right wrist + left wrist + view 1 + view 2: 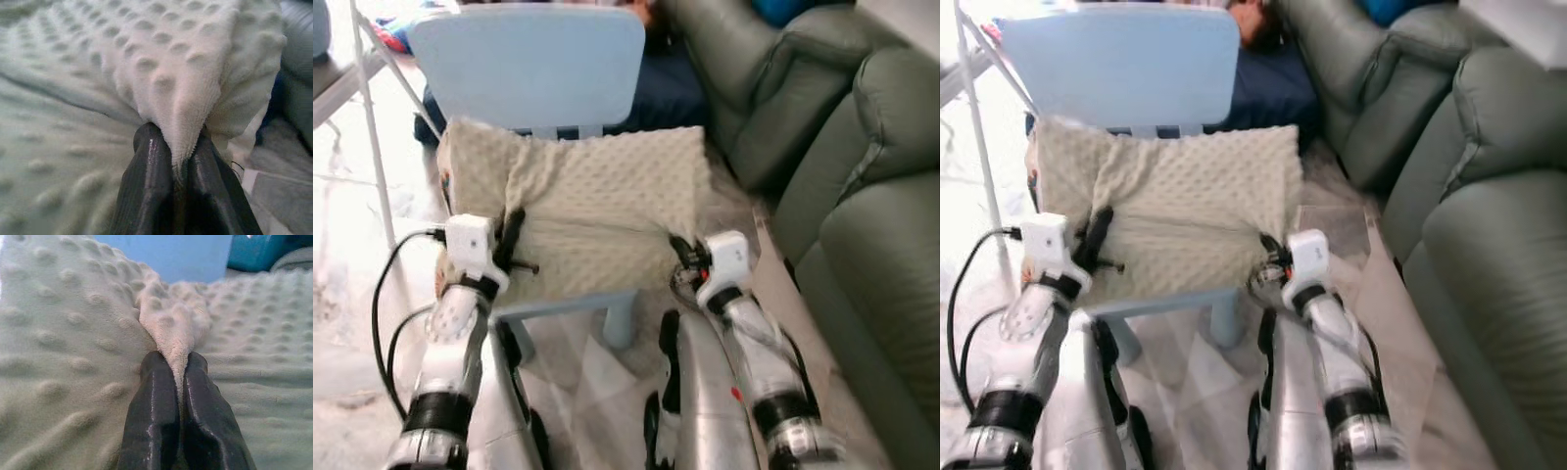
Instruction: Move the pillow to the sofa
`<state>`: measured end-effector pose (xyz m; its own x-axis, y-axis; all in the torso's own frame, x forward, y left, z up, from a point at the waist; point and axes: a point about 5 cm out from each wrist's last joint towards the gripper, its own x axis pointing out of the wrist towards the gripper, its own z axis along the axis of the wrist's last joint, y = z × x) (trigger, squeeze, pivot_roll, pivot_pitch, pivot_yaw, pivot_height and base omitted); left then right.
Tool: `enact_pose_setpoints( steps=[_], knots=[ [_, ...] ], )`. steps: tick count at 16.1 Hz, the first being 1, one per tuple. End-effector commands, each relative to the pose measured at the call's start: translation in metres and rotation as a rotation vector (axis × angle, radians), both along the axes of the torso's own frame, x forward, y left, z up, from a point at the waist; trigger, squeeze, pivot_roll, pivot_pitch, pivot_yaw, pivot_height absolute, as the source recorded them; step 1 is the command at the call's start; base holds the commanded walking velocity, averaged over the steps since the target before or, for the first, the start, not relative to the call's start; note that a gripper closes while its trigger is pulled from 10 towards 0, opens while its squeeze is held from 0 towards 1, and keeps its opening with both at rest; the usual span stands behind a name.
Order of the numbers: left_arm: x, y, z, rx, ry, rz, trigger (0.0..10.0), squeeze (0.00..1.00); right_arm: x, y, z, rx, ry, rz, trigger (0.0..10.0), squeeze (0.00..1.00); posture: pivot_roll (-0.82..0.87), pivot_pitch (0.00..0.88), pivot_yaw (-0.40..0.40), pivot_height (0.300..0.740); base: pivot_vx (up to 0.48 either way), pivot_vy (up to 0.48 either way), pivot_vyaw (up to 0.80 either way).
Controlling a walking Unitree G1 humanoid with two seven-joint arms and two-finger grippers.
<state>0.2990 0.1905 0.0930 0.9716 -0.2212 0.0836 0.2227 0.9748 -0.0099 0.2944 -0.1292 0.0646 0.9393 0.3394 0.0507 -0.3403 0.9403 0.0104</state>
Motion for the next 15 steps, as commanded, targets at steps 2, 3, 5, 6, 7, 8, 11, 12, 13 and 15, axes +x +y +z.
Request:
enact_pose_setpoints(
  steps=[2,3,5,6,7,8,11,12,13,15],
  knots=[
    [-0.005,0.017,-0.005,-0.020,0.073,0.073,0.0,0.00,-0.007,-0.024,0.007,0.016,-0.030,-0.135,0.0,0.00,0.01,0.000,-0.050,0.473,0.000,0.000,0.00],
    [-0.012,0.020,-0.009,0.016,0.083,0.053,1.4,0.00,-0.017,-0.029,0.006,0.007,-0.024,-0.165,0.0,0.00,0.00,0.000,-0.039,0.473,0.000,0.000,0.00],
    [-0.017,0.021,-0.004,0.041,0.071,0.046,2.7,0.00,-0.025,-0.033,0.009,-0.010,-0.027,-0.179,0.0,0.00,-0.01,0.000,-0.022,0.473,0.000,0.000,0.00],
    [-0.019,0.016,0.003,0.060,0.042,0.037,7.3,0.00,-0.028,-0.035,0.014,-0.024,-0.021,-0.171,0.3,0.00,-0.02,0.000,-0.017,0.473,0.000,0.000,0.00],
    [-0.019,0.012,0.007,0.072,0.023,0.053,10.0,0.00,-0.029,-0.037,0.016,-0.034,-0.019,-0.166,10.0,0.00,-0.02,0.000,-0.014,0.473,0.000,0.000,0.00],
    [-0.016,0.004,0.011,0.090,0.008,0.089,10.0,0.00,-0.029,-0.038,0.019,0.004,-0.018,-0.167,10.0,0.00,-0.02,0.000,-0.011,0.473,0.000,0.000,0.00],
    [-0.015,-0.011,0.006,0.099,0.054,0.076,10.0,0.00,-0.031,-0.036,0.021,0.042,0.002,-0.184,10.0,0.00,-0.03,0.000,-0.006,0.498,0.000,0.000,0.00],
    [-0.014,-0.014,0.007,0.101,0.042,0.071,10.0,0.00,-0.031,-0.035,0.021,0.052,0.009,-0.183,10.0,0.00,-0.03,0.000,-0.005,0.513,0.000,0.000,0.00],
    [-0.014,-0.015,0.008,0.106,0.038,0.072,10.0,0.00,-0.031,-0.034,0.022,0.048,0.010,-0.183,10.0,0.00,-0.03,0.000,-0.004,0.523,0.000,0.000,0.00],
    [-0.011,-0.016,0.007,0.107,0.051,0.084,10.0,0.00,-0.031,-0.035,0.021,0.069,0.031,-0.188,10.0,0.00,-0.03,0.002,-0.004,0.553,0.000,0.000,0.00]
  ],
)
